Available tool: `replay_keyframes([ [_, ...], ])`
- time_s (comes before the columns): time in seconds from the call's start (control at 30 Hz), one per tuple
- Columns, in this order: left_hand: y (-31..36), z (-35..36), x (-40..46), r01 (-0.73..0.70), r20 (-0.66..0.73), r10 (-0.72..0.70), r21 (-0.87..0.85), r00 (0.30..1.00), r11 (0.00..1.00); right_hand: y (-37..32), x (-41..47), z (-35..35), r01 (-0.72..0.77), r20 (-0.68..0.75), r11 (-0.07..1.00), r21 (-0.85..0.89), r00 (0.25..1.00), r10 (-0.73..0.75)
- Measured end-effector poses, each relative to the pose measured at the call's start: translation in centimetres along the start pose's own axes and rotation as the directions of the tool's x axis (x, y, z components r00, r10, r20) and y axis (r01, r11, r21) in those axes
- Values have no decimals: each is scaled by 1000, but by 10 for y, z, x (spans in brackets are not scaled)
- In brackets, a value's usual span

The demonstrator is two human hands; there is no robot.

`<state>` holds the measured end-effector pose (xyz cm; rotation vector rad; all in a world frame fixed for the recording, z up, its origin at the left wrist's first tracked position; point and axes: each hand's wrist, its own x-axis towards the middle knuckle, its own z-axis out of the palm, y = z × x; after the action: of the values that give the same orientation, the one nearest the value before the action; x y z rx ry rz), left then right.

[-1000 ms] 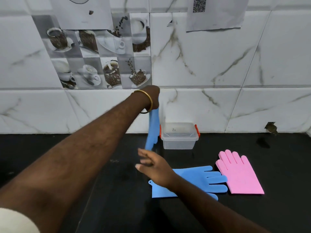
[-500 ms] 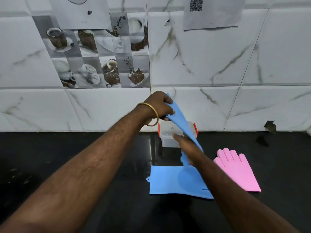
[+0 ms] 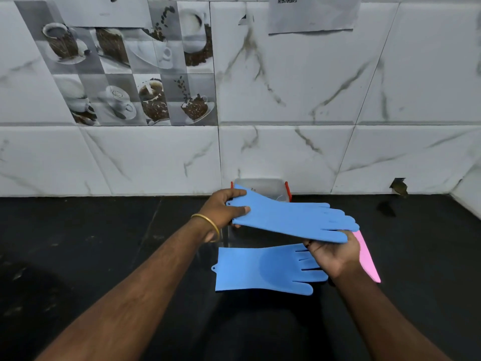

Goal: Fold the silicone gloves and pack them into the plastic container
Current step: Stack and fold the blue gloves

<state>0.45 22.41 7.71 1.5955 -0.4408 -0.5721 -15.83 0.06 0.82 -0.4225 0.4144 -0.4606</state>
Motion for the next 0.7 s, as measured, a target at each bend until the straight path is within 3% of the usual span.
replay_keyframes([
  [0.1,-19,-4,-2,0,13,0,-8,1000,1000,-4,-4,-6,-27,-31,992,121,999,31],
  [0.27,-34,-12,-2,5,104,-7,15,995,1000,-14,-12,5,-33,74,997,70,997,28],
  [0.47,-48,-30,4,19,174,-31,69,984,997,-11,-6,9,-49,-10,995,-92,999,48],
  [0.7,-102,-41,-7,27,197,-110,382,974,924,17,-10,-24,-181,-147,975,-126,976,162],
])
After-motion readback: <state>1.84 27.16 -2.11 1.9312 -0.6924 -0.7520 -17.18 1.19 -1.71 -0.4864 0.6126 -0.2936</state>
